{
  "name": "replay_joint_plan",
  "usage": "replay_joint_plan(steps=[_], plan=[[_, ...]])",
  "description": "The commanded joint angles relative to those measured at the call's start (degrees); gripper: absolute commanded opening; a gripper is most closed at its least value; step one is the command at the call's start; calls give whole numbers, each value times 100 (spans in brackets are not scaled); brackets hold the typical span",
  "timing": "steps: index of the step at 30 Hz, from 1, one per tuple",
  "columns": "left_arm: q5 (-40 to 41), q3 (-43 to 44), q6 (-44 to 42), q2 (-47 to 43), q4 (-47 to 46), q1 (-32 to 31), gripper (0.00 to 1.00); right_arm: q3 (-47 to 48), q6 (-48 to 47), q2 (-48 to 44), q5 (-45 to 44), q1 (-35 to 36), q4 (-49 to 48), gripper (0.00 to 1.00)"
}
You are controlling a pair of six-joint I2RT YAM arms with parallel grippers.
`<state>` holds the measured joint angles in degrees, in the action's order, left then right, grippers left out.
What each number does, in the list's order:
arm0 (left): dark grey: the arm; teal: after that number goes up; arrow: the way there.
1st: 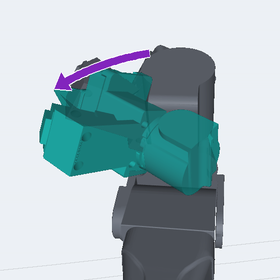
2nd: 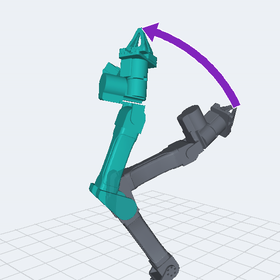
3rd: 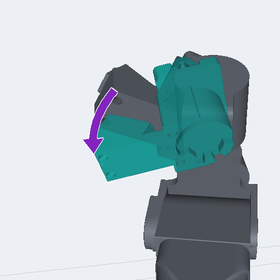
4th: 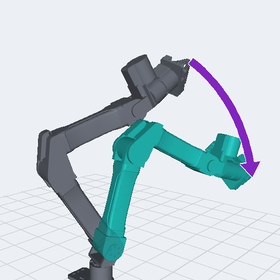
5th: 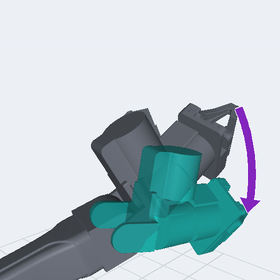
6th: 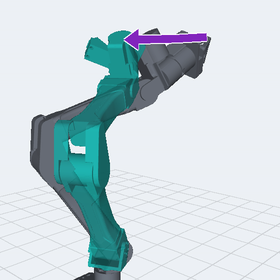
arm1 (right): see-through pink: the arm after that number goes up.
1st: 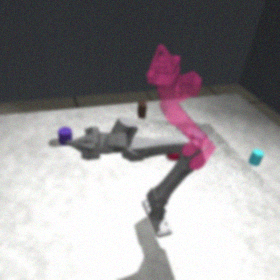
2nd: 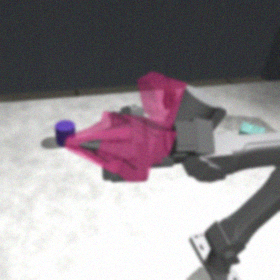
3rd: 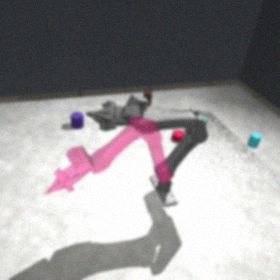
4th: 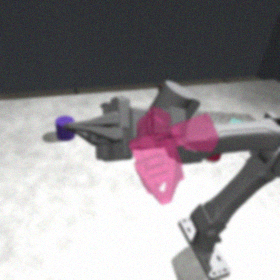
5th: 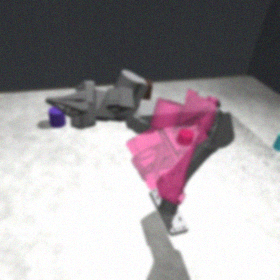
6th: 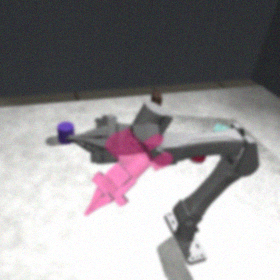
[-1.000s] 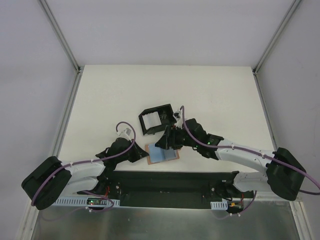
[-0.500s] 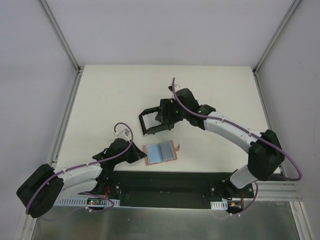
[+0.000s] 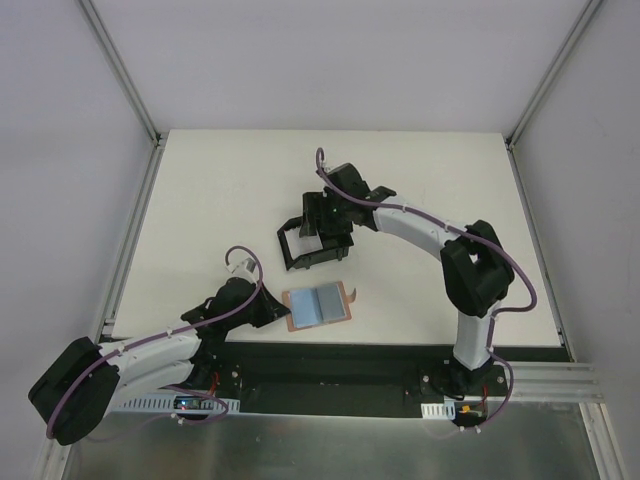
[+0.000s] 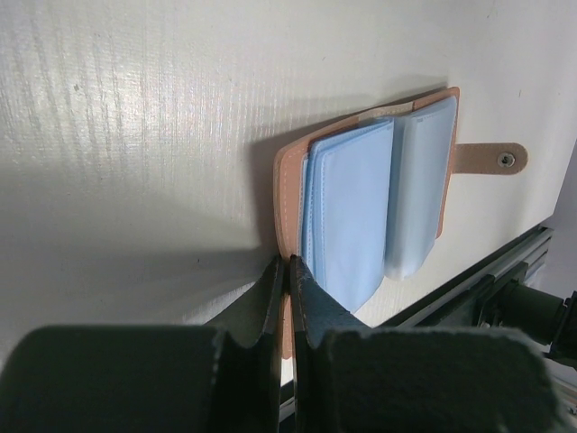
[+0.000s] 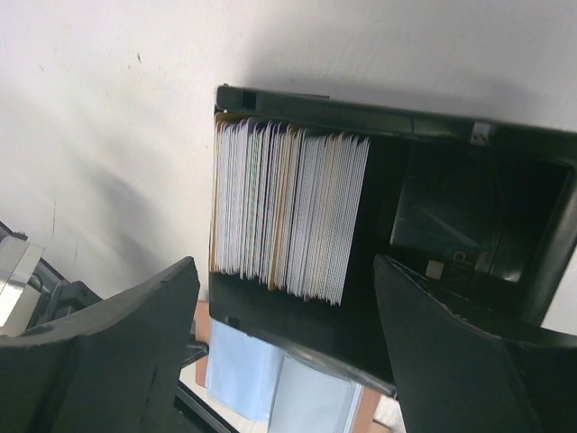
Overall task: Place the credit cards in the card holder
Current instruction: Pick up the credit card from the storage box.
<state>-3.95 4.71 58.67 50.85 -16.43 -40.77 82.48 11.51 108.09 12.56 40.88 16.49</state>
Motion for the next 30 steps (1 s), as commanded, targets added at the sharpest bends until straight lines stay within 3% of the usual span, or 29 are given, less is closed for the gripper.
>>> replay_joint_plan(steps=[1,14,24,30], plan=[[105,-119,-190,-23,324,52,0,401,18,361,212,-45,126,81],[69,-58,-260,48,324,78,0,542,194,687,898,-72,-75,80],[25,-5,-278,144,280,78,0,489,220,502,1082,-98,-190,64],[8,21,-286,223,228,87,0,471,194,493,915,-107,-102,48]])
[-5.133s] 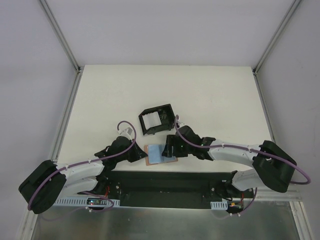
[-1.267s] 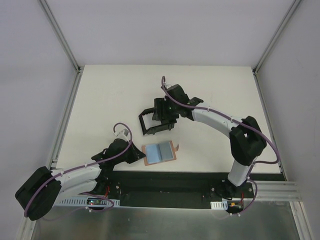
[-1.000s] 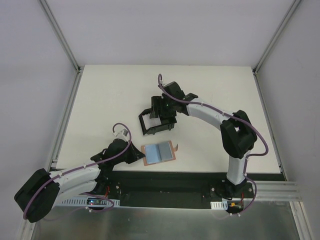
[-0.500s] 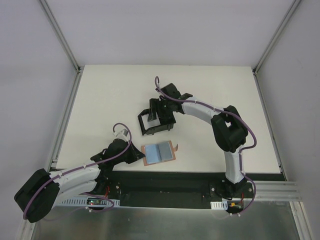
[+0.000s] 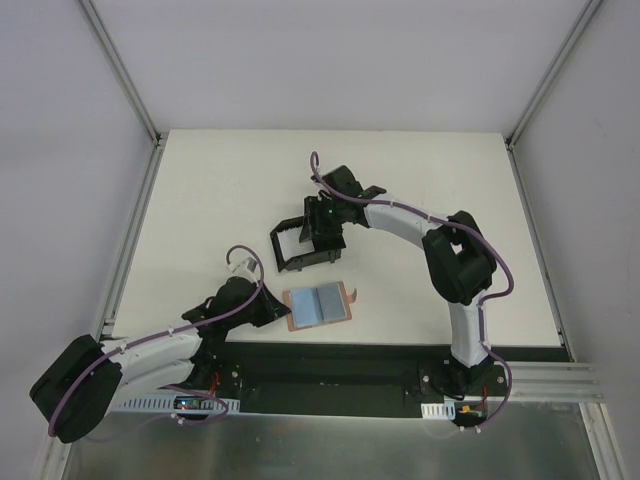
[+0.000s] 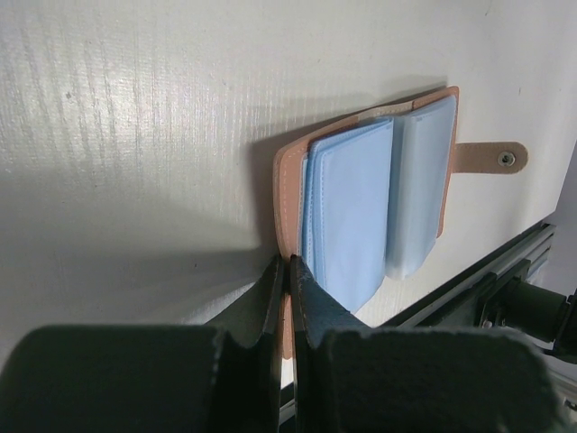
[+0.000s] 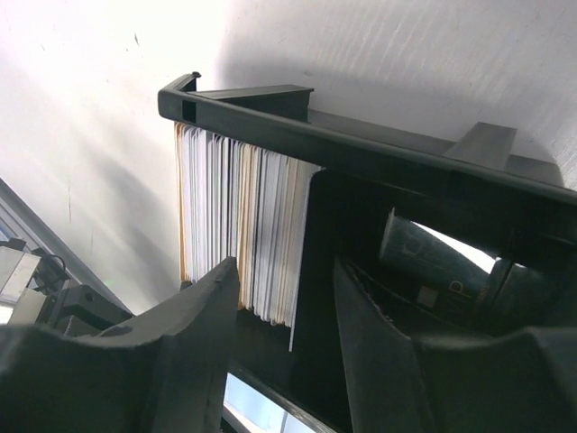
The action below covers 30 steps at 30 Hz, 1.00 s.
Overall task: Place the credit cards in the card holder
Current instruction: Pick up the credit card from the storage box.
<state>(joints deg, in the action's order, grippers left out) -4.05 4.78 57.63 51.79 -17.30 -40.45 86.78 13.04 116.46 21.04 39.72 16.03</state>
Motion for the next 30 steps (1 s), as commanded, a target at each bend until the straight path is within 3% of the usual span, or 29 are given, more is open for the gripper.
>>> replay_joint_plan(steps=[1,10,19,24,30], plan=[[10,15,-190,147,306,54,0,32,32,-352,24,18,-30,45],[-34,23,-182,253,218,54,0,58,-56,-431,-108,9,67,23],[-52,23,-182,253,236,54,0,181,-240,-642,-310,18,295,13],[-52,-20,-173,235,218,54,0,339,-433,-713,-696,26,619,1],[-60,-73,-155,191,236,54,0,366,-601,-993,-1022,18,752,0]])
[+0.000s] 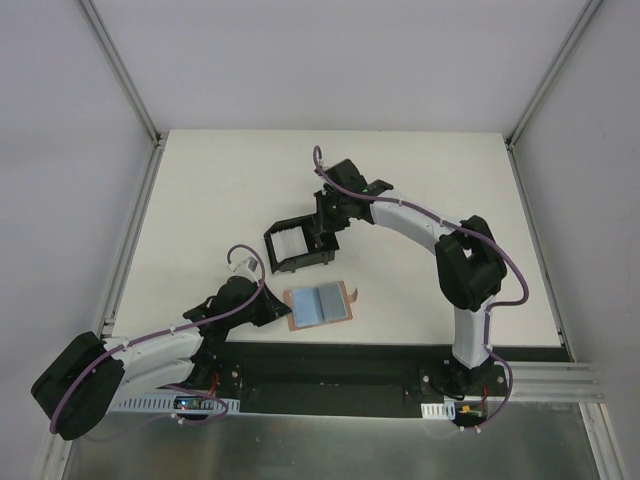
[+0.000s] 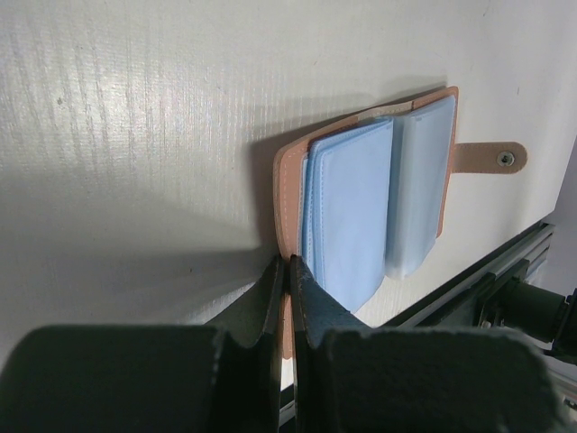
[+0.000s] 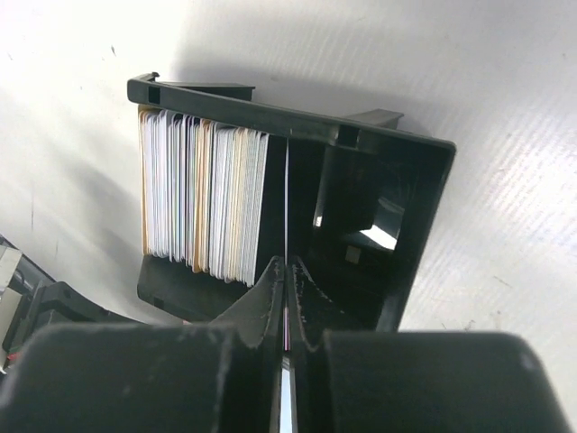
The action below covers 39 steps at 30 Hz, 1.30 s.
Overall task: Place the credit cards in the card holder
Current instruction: Pick up the credit card from the storage box, then insert the credit card into the card holder.
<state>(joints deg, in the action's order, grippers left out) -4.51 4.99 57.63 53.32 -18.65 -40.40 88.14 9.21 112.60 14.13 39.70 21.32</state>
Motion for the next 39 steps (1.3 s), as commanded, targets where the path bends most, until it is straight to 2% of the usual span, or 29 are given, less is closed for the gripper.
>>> replay_joint_plan(steps=[1,6,9,15,19,25,33,39], plan=[[-6,-104,-155,21,389,50,0,161,-244,-764,-393,29,162,0],[-14,-139,-173,-102,477,50,0,-200,-324,-1546,-587,20,-40,0],[-32,-148,-217,-146,512,50,0,-734,-236,-2108,-482,20,-242,0],[-120,-157,-304,-147,538,50,0,-2904,791,-3611,290,37,-1532,0],[-146,-113,-401,-120,565,50,0,-4135,1485,-4034,722,239,-2322,0],[-190,28,-560,56,635,50,0,-5209,2093,-3693,740,652,-3510,0],[-190,63,-524,117,644,50,0,-5491,2383,-2884,793,705,-4355,0],[-155,54,-454,143,635,50,0,-5772,2515,-2699,828,714,-4681,0]])
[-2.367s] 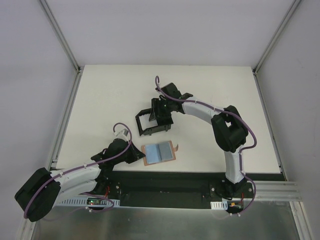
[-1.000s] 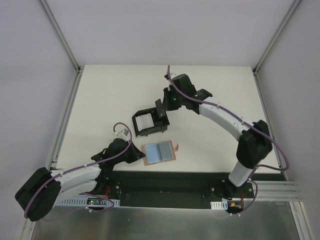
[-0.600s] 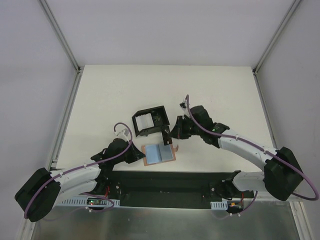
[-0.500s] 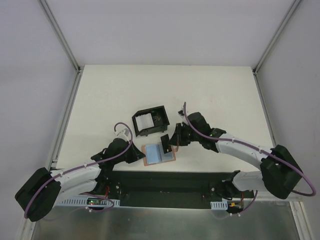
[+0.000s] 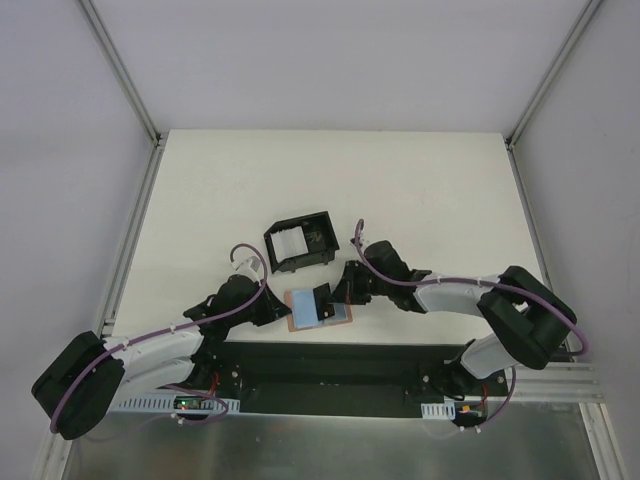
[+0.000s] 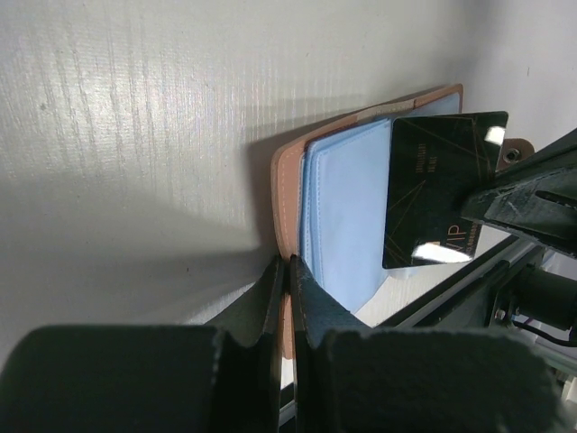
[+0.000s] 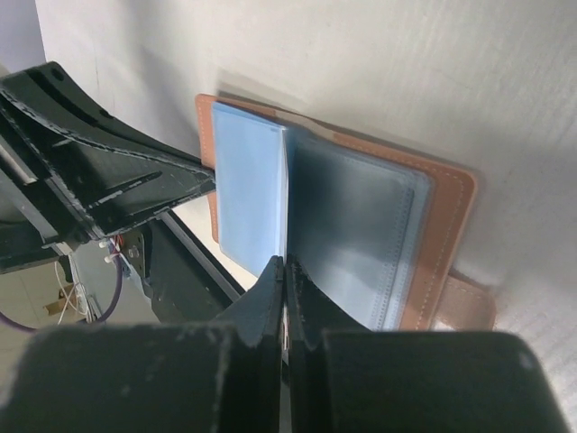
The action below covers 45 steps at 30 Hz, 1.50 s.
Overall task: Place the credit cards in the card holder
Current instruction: Insert the credit card into the card holder.
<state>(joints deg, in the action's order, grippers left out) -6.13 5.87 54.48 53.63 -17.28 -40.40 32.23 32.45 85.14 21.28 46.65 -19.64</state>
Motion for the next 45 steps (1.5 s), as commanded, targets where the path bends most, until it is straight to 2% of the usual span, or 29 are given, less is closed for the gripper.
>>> replay_joint_plan(steps=[1,20,26,31,40,45], plan=[[24,-33,-148,104,506,50,0,-234,201,37,105,37,-602,0],[-2,11,-139,236,436,50,0,-454,534,617,131,160,-1244,0],[42,-42,-69,139,454,50,0,-578,553,249,-45,177,-1025,0],[33,-25,-69,139,436,50,0,-375,692,713,70,309,-1094,0],[-20,-86,63,113,287,50,0,64,1141,1127,-554,845,-1139,9],[-20,-130,80,60,278,50,0,-67,931,619,-1089,872,-710,27]])
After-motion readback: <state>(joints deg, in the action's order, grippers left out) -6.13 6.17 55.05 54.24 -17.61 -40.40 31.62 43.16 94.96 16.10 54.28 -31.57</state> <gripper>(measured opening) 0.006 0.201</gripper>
